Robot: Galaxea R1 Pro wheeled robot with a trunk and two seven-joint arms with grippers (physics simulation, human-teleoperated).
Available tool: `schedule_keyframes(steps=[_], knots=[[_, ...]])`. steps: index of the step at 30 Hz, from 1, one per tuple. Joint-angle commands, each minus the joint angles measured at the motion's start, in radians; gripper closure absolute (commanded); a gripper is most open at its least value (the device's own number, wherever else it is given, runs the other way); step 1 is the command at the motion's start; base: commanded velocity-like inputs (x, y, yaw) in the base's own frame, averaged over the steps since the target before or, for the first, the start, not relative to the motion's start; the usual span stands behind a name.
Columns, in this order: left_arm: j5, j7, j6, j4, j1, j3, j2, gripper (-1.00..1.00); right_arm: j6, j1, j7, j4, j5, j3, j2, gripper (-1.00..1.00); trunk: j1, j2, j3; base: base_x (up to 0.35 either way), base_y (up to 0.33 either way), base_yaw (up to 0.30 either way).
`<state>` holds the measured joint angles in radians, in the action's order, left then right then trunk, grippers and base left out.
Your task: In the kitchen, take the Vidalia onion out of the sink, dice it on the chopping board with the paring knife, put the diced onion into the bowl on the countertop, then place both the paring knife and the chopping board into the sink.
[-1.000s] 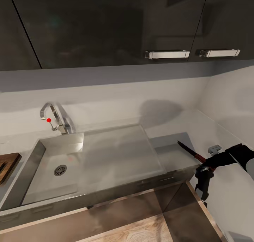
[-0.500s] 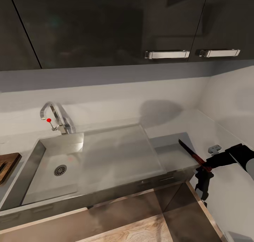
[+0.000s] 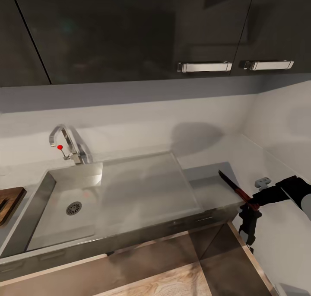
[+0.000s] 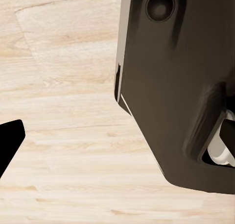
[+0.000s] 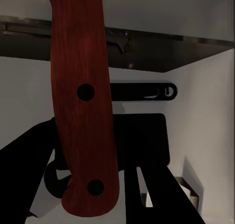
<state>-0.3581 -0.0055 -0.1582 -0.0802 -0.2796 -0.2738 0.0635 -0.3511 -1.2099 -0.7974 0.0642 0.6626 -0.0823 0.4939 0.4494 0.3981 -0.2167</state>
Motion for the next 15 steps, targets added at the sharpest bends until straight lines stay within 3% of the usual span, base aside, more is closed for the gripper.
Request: schedule_keyframes(steps=[1,15], knots=[[-0.010,-0.001,-0.002,-0.001,-0.001,-0.008,0.000,-1.00,-0.009,0.000,-0.004,0.002,0.004,-0.009,0.000,1.00,0.001,0.002,-0.001,0.000,0.000,0.000],[-0.010,-0.001,0.021,0.001,-0.001,-0.008,0.000,-1.00,-0.009,0.000,-0.004,0.002,0.003,-0.013,-0.001,1.00,0.001,0.002,0.020,0.000,0.000,0.000]])
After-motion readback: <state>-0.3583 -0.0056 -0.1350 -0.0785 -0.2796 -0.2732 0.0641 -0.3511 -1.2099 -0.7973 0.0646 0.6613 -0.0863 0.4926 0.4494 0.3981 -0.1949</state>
